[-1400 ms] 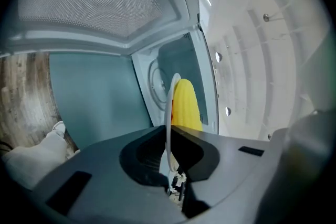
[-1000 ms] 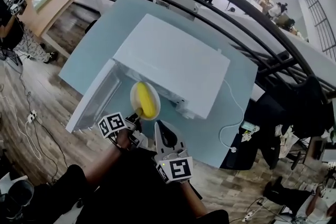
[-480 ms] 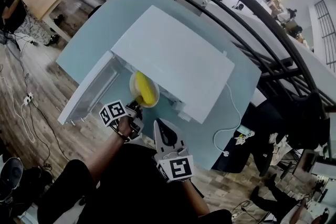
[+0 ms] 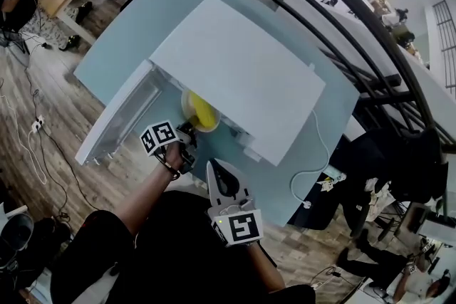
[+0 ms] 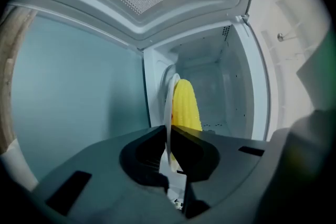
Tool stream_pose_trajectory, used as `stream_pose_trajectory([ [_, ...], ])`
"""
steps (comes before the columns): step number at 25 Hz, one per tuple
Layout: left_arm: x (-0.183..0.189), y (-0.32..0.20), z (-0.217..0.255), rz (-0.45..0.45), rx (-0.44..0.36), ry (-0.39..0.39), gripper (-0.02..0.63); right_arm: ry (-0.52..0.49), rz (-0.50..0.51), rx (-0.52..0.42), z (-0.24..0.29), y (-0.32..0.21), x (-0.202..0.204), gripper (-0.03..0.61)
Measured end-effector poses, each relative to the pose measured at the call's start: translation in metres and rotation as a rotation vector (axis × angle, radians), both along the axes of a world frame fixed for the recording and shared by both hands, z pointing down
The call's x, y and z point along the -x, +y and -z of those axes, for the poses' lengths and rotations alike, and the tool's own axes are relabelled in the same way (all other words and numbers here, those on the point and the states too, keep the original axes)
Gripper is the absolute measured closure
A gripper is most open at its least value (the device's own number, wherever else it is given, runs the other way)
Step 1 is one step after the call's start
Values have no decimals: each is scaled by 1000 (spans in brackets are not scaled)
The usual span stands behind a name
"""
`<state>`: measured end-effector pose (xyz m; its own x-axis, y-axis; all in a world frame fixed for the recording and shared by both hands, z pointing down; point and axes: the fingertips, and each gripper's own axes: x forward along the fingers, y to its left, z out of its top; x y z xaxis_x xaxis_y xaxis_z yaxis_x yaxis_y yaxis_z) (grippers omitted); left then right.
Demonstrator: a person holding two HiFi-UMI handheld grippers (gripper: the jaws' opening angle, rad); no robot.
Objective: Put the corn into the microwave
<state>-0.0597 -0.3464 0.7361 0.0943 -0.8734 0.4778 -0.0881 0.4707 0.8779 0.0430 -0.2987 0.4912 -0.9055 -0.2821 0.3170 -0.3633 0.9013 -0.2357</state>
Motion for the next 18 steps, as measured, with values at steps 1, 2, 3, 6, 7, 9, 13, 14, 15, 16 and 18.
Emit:
stream_pose_trajectory([
  [1, 0, -2, -2, -1, 2, 0, 592, 0, -1, 2, 0, 0, 0, 571],
  [2, 0, -4, -4, 0, 5, 2, 592, -1, -2, 3, 0, -1, 1, 571],
  [3, 1, -6, -6, 0, 9, 3, 592, -3, -3, 4, 0, -2, 1, 571],
  [6, 4, -12, -12, 1, 18, 6, 591, 0, -4, 6, -2, -3, 2, 571],
  [7, 4, -15, -14, 1, 20, 9, 591, 3, -3, 7, -3, -3, 2, 571],
  [9, 3, -19, -17, 1, 24, 18, 591, 11, 0, 8, -4, -2, 1, 571],
  [13, 4, -24, -20, 1, 33, 19, 591, 21, 3, 8, -5, -4, 1, 571],
  [14, 5, -26, -21, 1, 35, 17, 591, 20, 0, 6, -5, -6, 1, 571],
  [15, 5, -29, -22, 2, 37, 15, 591, 18, -4, 3, -5, -8, 1, 571],
  [16, 6, -32, -22, 4, 40, 13, 591, 16, -9, 1, -4, -11, 1, 571],
  [18, 6, -35, -24, 9, 51, 11, 592, 11, -24, 4, -4, -14, 0, 571],
])
